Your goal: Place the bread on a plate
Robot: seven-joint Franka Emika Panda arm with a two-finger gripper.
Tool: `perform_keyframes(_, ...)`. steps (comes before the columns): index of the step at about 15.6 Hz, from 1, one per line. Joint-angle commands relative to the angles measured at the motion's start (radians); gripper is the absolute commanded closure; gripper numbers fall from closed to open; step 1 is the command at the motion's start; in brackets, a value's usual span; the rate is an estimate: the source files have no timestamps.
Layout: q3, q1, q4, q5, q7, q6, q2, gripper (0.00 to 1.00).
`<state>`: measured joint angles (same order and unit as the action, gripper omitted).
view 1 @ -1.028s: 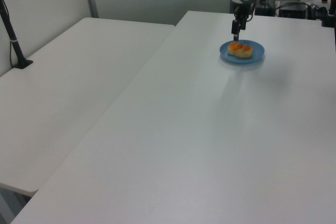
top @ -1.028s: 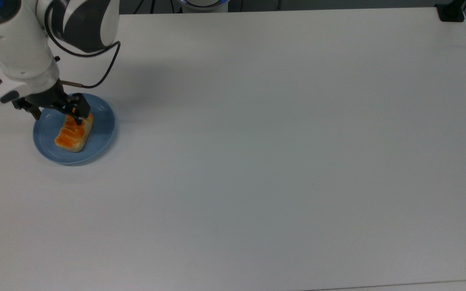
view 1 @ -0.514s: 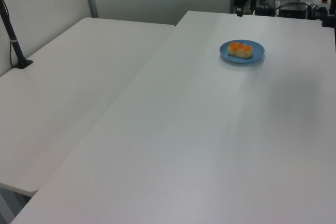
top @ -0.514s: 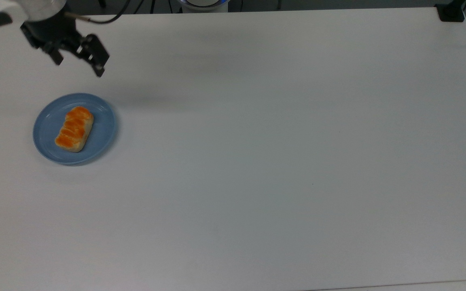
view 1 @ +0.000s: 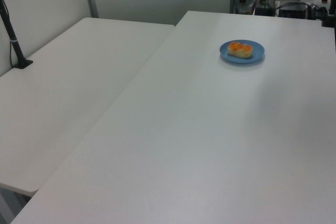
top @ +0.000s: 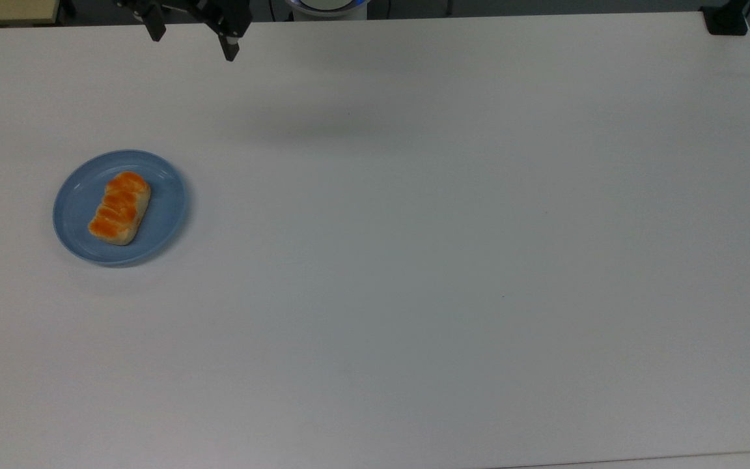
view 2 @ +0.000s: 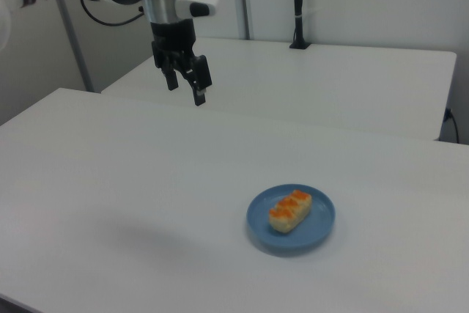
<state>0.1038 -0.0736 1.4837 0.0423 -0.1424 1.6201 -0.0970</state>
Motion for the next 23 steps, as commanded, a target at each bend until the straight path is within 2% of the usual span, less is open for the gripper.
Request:
perform_keyframes(1,0.085,0.119,0.041,-0.001,0.038,0.056,0.031,0.0)
perform_keyframes(9,0.067,0.118,0.084,-0.001,0.221,0.115,0.031,0.0)
perform_keyframes(14,0.067,0.121,0.083,0.004,0.221,0.113,0.031,0.0)
perform_keyframes(19,0.082,0.15,0.079,0.008,0.147,0.1,0.036,0.0)
perform_keyframes(23,0.083,0.137,0.078,0.008,0.184,0.086,0.034,0.0)
